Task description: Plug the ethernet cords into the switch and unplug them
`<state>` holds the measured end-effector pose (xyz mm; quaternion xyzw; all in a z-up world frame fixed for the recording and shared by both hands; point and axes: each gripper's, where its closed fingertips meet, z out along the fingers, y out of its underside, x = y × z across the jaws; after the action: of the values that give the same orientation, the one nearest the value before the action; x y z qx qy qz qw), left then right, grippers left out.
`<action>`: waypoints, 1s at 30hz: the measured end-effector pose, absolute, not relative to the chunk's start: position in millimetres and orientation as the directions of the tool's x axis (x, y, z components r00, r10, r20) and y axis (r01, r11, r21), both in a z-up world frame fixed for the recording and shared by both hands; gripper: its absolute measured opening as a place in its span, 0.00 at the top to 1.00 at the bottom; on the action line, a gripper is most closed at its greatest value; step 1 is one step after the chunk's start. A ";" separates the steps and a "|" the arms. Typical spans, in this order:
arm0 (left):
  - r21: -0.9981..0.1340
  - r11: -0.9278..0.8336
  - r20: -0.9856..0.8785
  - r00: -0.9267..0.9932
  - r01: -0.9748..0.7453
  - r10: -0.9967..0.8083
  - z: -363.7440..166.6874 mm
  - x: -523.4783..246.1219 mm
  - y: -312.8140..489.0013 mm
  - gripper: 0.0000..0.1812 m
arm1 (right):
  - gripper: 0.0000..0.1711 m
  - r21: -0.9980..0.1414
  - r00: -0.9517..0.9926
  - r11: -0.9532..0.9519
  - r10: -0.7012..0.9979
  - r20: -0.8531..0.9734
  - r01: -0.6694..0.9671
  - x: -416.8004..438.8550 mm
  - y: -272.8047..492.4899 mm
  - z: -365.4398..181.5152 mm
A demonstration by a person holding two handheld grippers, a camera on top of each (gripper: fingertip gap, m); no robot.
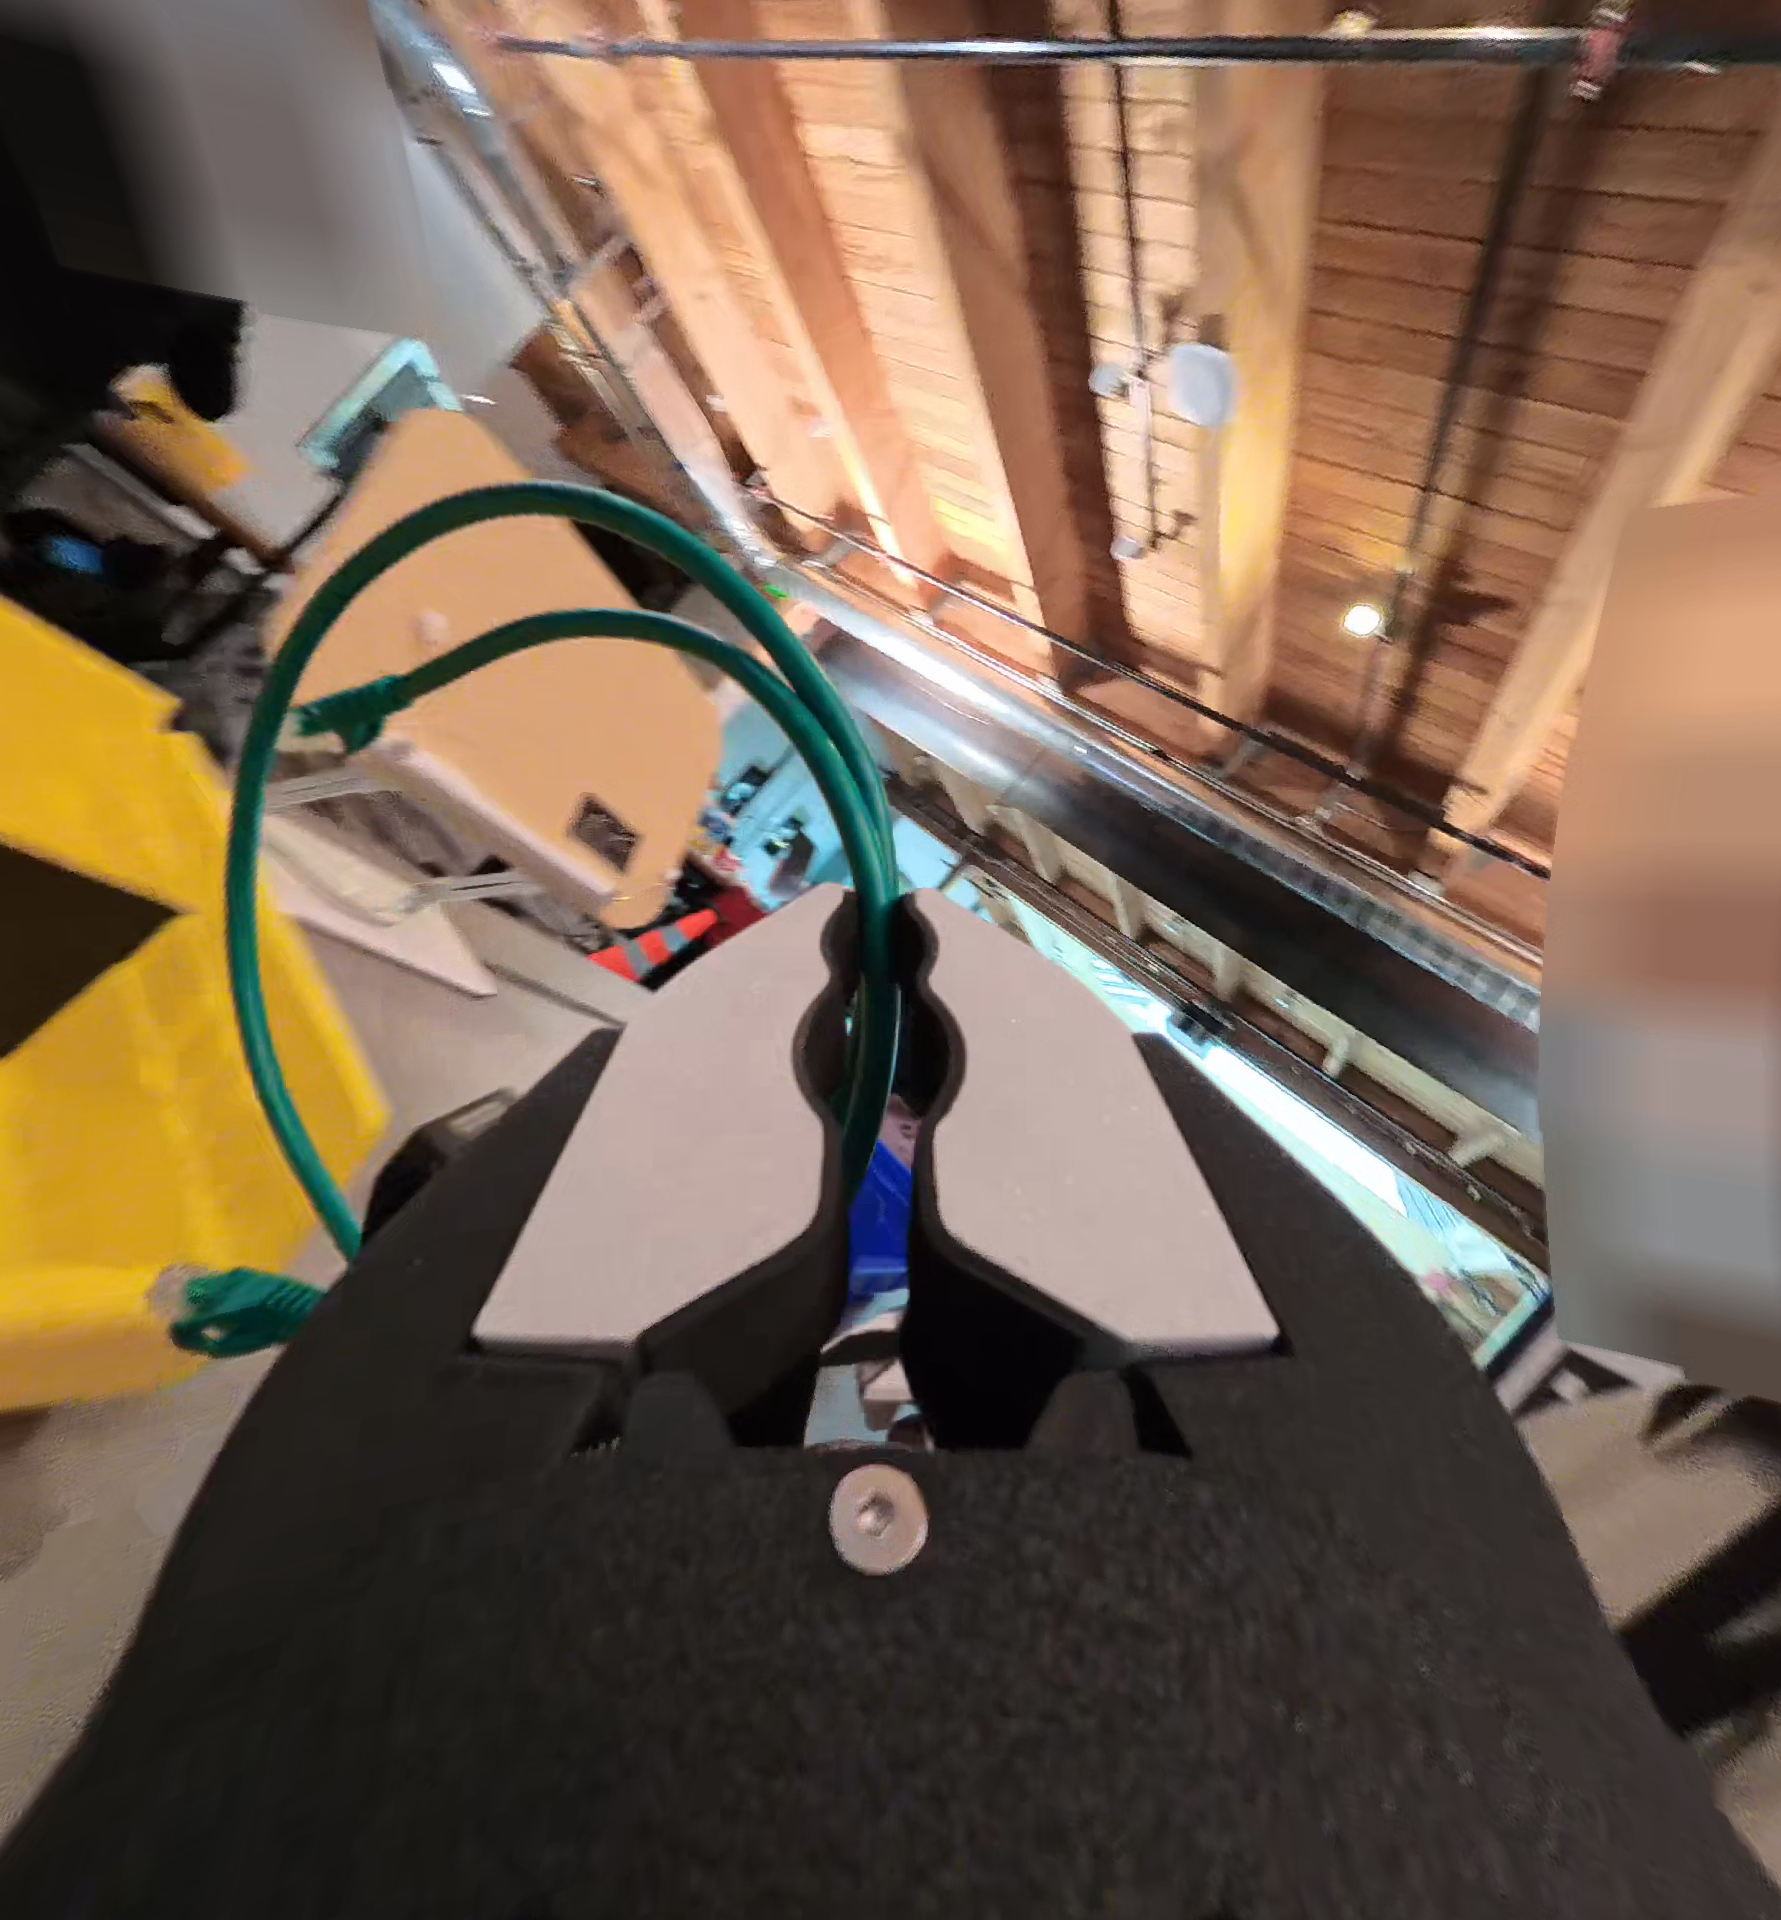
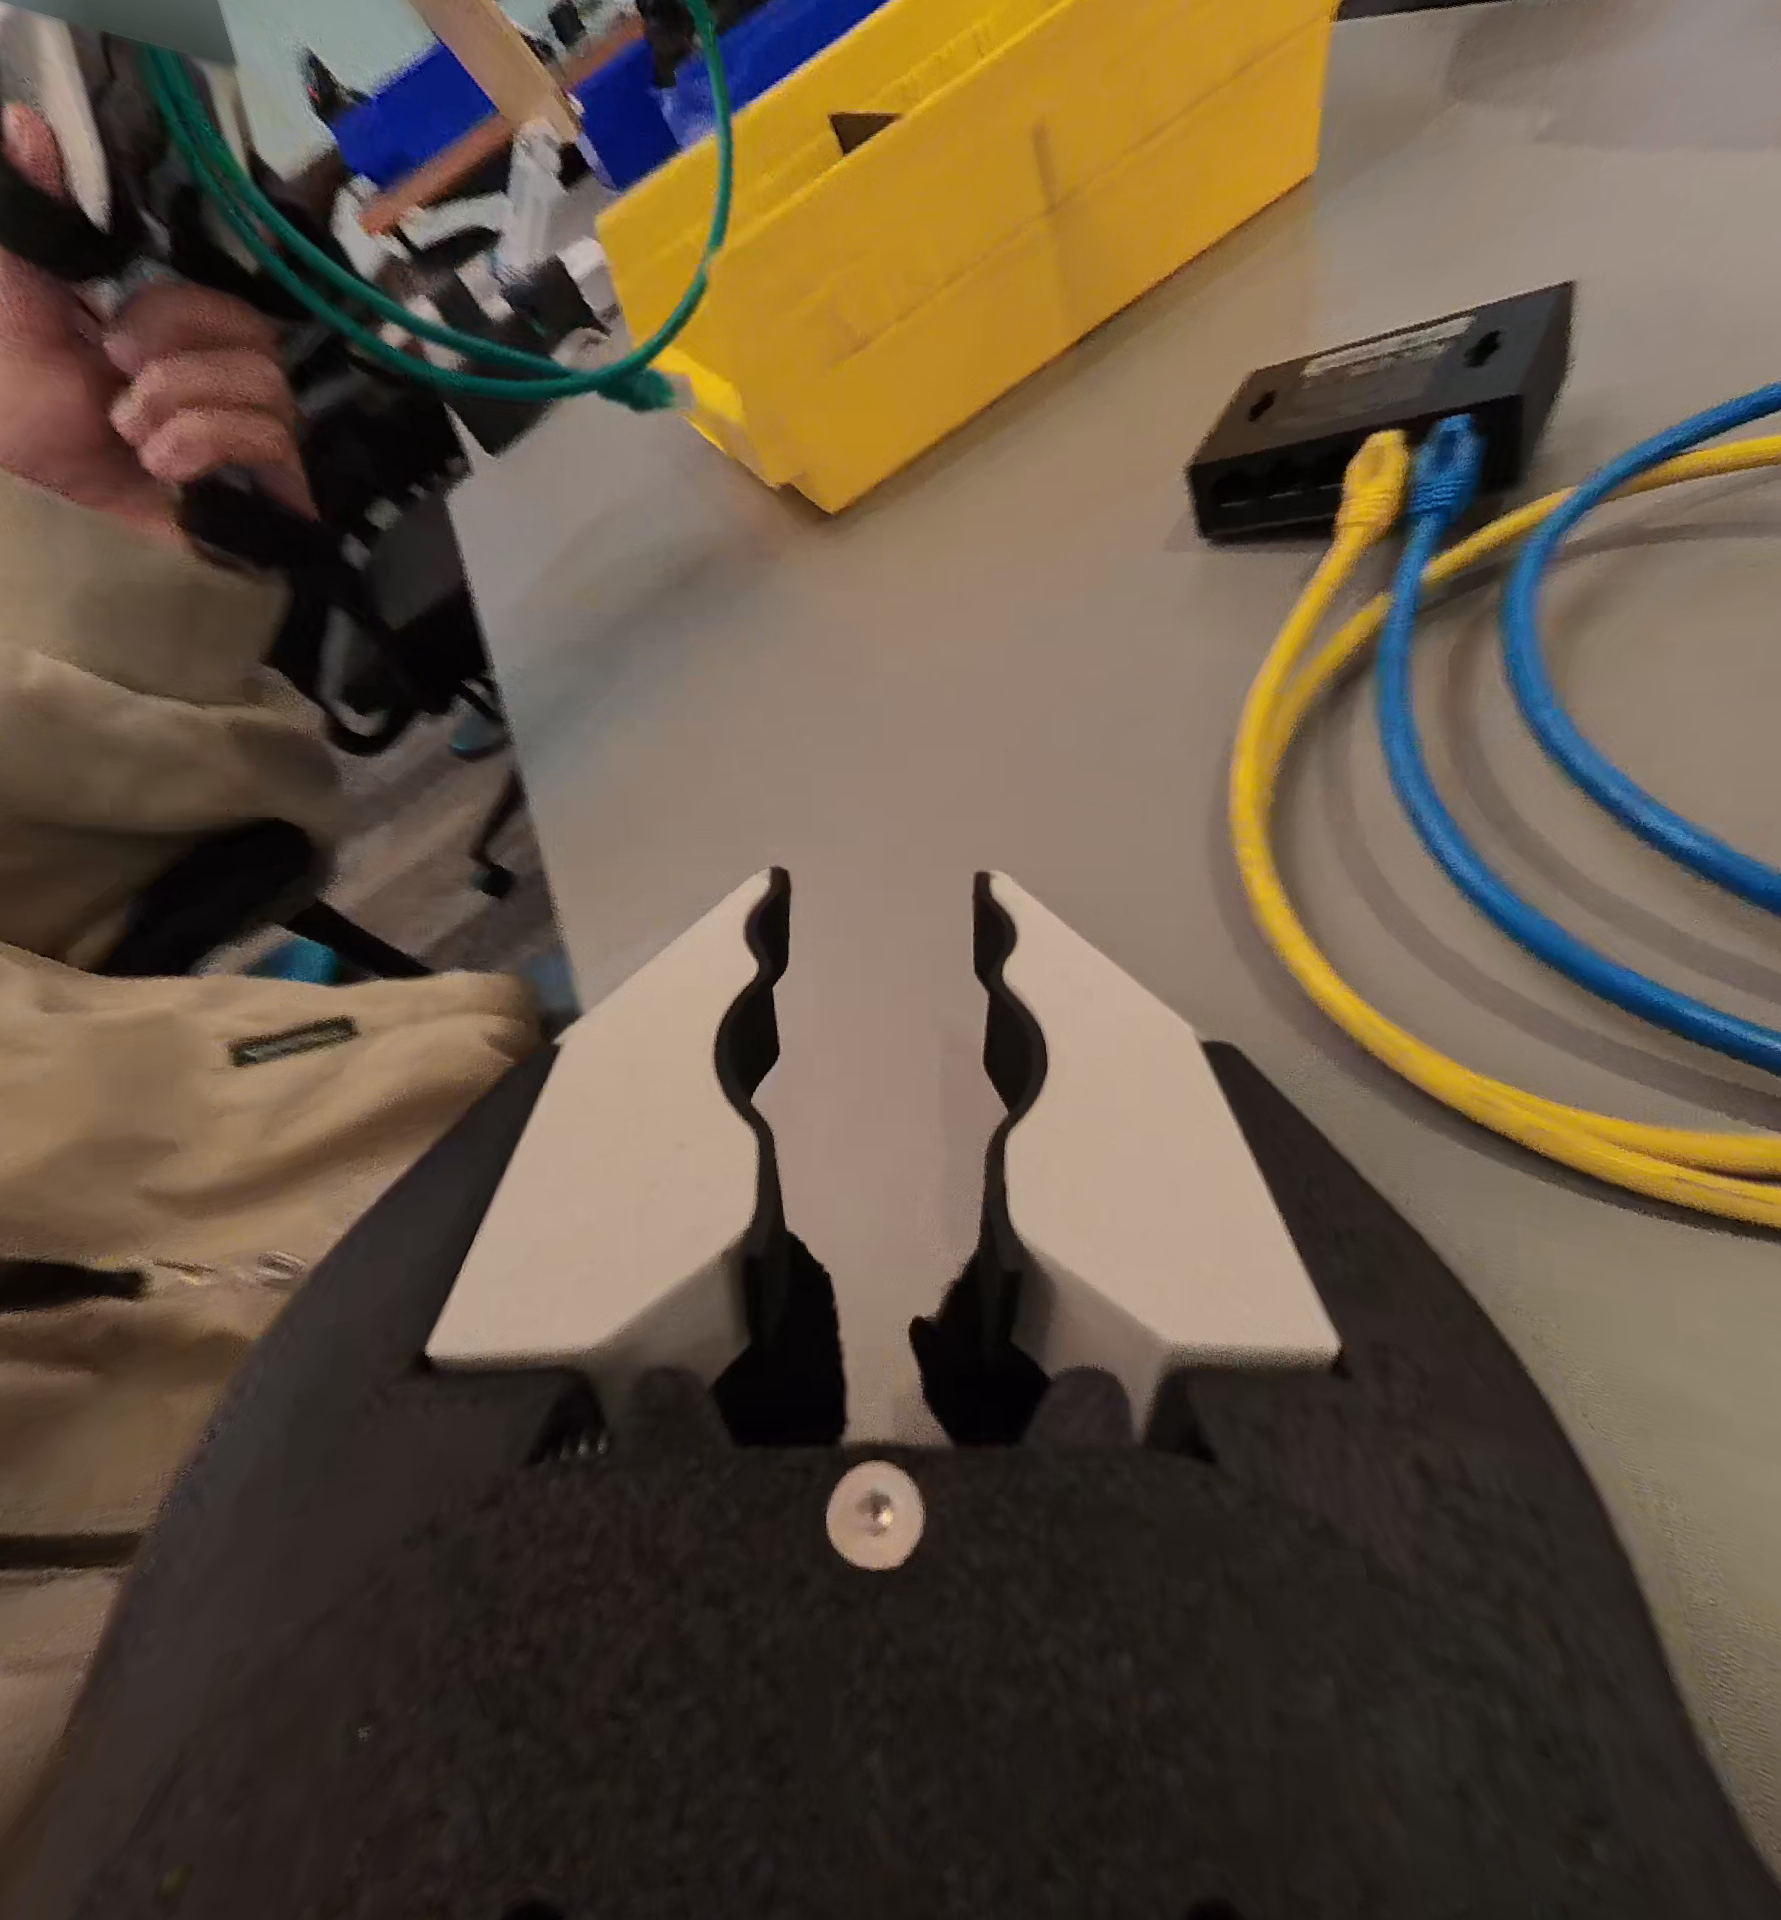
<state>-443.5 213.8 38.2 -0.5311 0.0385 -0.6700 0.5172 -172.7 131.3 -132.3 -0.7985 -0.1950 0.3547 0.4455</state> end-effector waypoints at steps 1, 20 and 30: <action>-0.613 -0.462 0.646 0.070 0.642 -0.760 48.2 -434.8 204.1 0.97 | 0.78 -0.837 0.644 -0.545 0.625 -0.441 -0.044 -182.6 129.7 -127.7; -0.532 -0.807 0.784 -0.211 0.258 -0.584 -28.6 -267.2 121.3 0.97 | 1.00 -0.494 0.204 -0.691 0.461 -0.863 -0.528 -189.9 136.6 -84.6; -0.487 -0.866 0.791 0.364 -0.110 -0.491 -161.2 -251.4 117.5 0.81 | 1.00 -0.613 0.876 -0.768 0.413 -0.250 0.187 -72.1 116.6 -161.7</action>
<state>-251.4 117.5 -161.2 -0.8062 0.1864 -0.5321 0.1793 -72.1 116.6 -161.7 -0.9210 -0.1628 0.1887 0.2995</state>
